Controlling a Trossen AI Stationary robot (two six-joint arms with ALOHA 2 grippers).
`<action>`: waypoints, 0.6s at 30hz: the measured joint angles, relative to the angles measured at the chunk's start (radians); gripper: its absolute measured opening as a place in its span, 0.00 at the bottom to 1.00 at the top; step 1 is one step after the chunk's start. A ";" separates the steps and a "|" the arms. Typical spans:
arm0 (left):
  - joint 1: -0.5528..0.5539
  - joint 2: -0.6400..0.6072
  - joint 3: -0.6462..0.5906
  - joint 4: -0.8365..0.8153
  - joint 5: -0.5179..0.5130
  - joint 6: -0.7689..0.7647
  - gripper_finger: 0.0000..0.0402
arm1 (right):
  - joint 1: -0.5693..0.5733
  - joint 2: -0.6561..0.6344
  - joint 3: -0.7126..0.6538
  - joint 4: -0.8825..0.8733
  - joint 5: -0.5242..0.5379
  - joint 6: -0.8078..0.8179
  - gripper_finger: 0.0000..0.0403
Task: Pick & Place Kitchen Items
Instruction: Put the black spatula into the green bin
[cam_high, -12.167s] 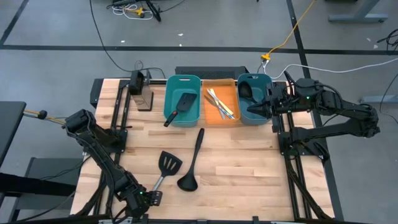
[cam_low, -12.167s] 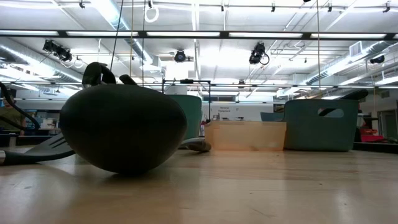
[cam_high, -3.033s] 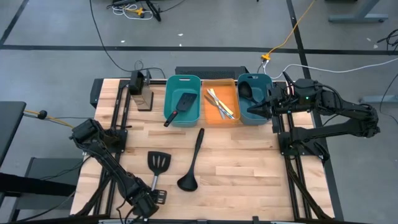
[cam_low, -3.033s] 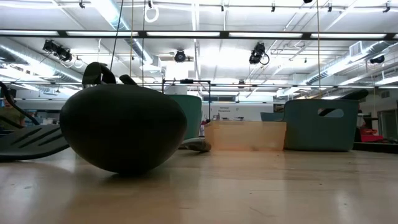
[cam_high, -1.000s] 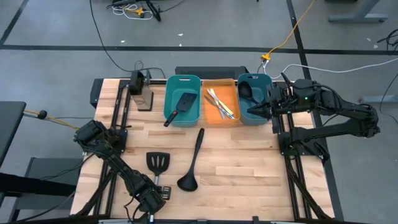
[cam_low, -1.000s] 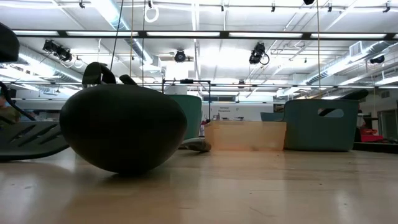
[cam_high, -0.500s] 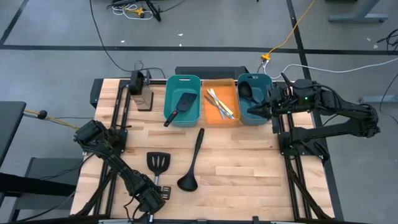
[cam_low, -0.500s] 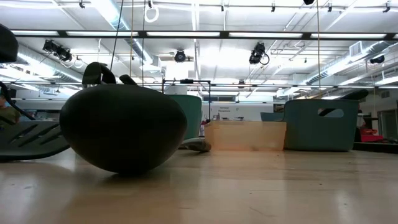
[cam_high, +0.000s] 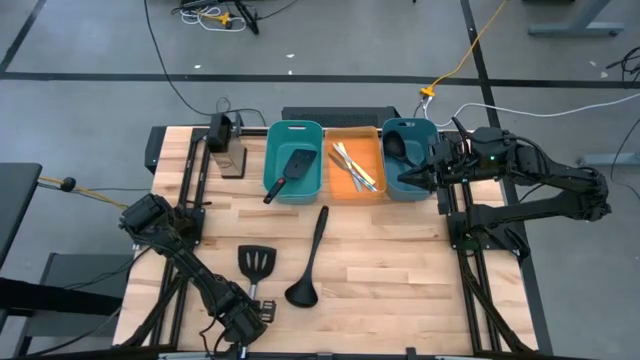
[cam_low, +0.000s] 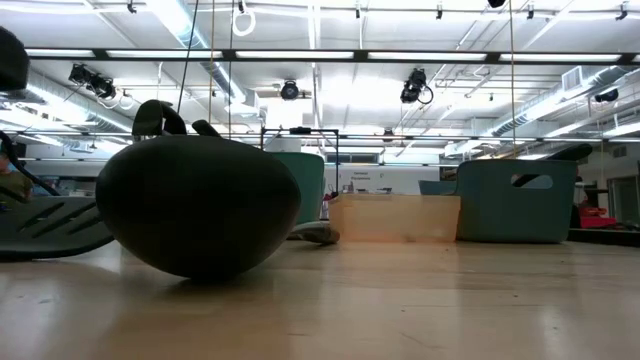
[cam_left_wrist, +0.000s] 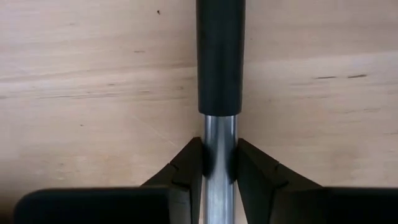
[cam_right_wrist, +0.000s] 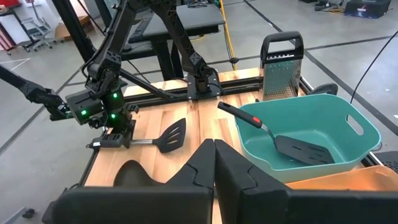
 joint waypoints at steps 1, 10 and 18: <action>0.000 0.000 0.003 -0.009 -0.004 0.001 0.20 | 0.000 0.000 0.000 0.000 0.000 0.000 0.02; 0.000 0.000 0.012 -0.066 -0.014 -0.002 0.20 | 0.000 0.000 0.000 0.000 0.000 0.000 0.02; 0.000 -0.001 0.026 -0.127 -0.036 -0.001 0.20 | 0.000 0.000 0.000 0.000 0.000 0.000 0.02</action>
